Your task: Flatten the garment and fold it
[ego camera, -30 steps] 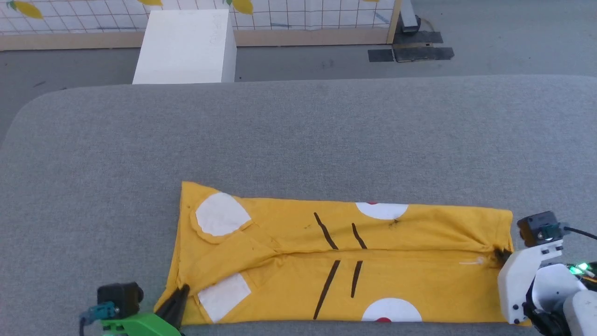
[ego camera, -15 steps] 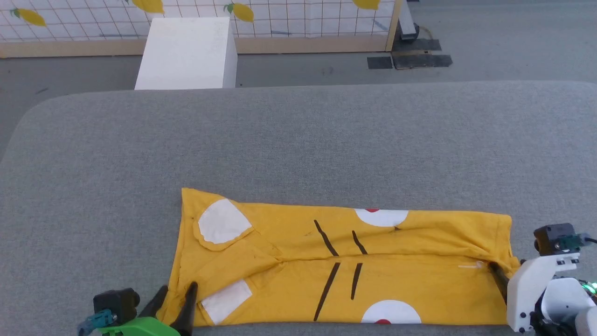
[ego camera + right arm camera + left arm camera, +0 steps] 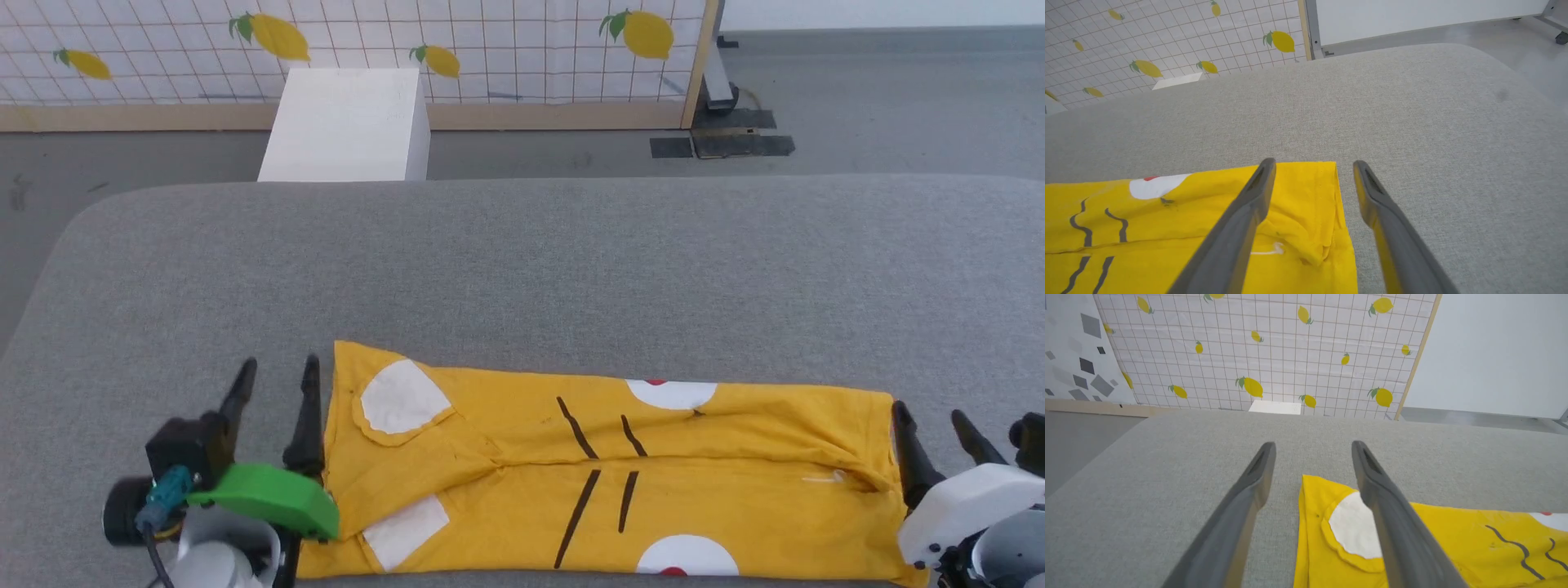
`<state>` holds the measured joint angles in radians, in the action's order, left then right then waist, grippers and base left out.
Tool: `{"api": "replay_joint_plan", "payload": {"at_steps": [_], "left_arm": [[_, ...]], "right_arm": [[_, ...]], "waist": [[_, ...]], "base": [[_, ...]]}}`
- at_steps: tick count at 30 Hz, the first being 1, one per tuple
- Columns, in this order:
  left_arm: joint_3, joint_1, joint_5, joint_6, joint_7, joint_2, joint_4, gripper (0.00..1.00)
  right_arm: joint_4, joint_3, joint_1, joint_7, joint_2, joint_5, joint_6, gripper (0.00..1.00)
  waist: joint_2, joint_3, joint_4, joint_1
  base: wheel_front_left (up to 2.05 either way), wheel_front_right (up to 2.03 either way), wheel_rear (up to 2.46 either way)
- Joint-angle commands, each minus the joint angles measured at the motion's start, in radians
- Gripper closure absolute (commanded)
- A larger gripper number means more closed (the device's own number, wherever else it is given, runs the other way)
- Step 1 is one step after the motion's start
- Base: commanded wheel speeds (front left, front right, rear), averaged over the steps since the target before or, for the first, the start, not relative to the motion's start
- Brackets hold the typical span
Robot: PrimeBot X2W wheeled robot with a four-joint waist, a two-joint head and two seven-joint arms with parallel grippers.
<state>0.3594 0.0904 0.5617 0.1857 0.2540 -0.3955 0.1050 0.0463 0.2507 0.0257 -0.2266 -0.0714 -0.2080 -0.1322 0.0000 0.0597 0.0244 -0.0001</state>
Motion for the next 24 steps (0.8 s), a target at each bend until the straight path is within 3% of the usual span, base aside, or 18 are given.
{"api": "replay_joint_plan", "payload": {"at_steps": [1,10,24], "left_arm": [[-0.025,0.030,-0.038,-0.001,0.007,0.024,-0.003,0.00],[-0.169,0.088,-0.182,-0.057,0.008,0.145,0.052,0.00],[-0.312,0.083,-0.287,-0.157,0.008,0.251,0.106,0.00]], "right_arm": [[0.000,0.015,0.005,0.020,0.007,0.017,0.002,0.00],[0.114,0.052,-0.035,-0.003,0.021,0.009,0.002,0.00],[0.392,0.037,-0.181,-0.308,0.021,0.053,0.002,0.00]], "waist": [[0.0000,-0.005,0.002,0.0001],[0.0000,-0.017,-0.007,0.0001],[0.0000,-0.006,-0.024,0.0001]], "base": [[0.00,0.00,0.00],[0.00,0.00,0.00],[0.00,0.00,0.00]]}}
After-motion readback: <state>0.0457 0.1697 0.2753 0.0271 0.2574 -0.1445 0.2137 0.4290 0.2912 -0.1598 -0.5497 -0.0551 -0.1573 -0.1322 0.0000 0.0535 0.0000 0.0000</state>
